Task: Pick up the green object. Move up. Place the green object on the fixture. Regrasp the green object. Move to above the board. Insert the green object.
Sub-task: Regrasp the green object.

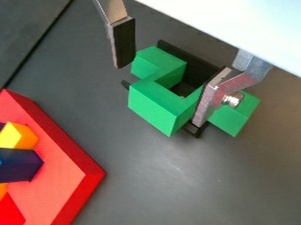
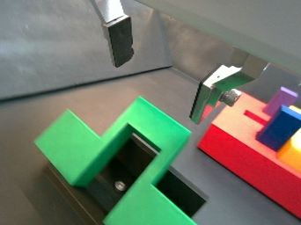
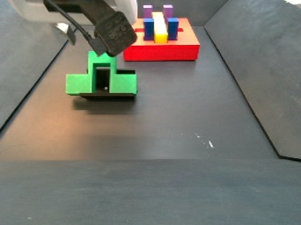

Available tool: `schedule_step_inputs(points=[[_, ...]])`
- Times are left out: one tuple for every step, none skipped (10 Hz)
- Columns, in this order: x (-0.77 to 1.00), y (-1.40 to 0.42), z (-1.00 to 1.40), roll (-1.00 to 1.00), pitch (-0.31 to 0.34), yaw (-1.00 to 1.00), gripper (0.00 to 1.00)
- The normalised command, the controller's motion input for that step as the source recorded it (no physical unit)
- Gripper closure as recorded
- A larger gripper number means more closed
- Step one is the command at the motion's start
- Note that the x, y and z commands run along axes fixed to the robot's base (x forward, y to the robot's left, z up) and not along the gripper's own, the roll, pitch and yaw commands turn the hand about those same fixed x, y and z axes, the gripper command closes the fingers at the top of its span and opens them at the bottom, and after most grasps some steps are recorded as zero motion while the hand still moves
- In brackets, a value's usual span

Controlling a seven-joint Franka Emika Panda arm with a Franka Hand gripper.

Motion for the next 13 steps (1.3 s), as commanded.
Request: schedule_step_inputs(points=[[0.35, -0.15, 0.03, 1.0, -0.043, 0.2, 0.0], [0.24, -0.22, 0.0, 1.0, 0.097, 0.14, 0.0], [0.07, -0.23, 0.05, 1.0, 0.32, 0.1, 0.0], [0.0, -0.26, 0.07, 1.0, 0.403, 0.09, 0.0], [0.0, -0.26, 0.07, 1.0, 0.397, 0.1, 0.0], [0.06, -0.25, 0.05, 1.0, 0.343, 0.09, 0.0], [0.23, -0.28, 0.0, 1.0, 0.151, 0.07, 0.0], [0.19, -0.27, -0.08, 1.0, 0.0, 0.05, 0.0], [0.19, -0.19, -0.05, 1.0, 0.0, 0.04, 0.0], [0.11, -0.13, 0.0, 1.0, 0.017, 0.06, 0.0], [0.04, -0.13, 0.0, 1.0, 0.043, 0.09, 0.0], [0.0, -0.11, 0.0, 1.0, 0.049, 0.09, 0.0], [0.0, -0.08, 0.0, 1.0, 0.086, 0.09, 0.0]])
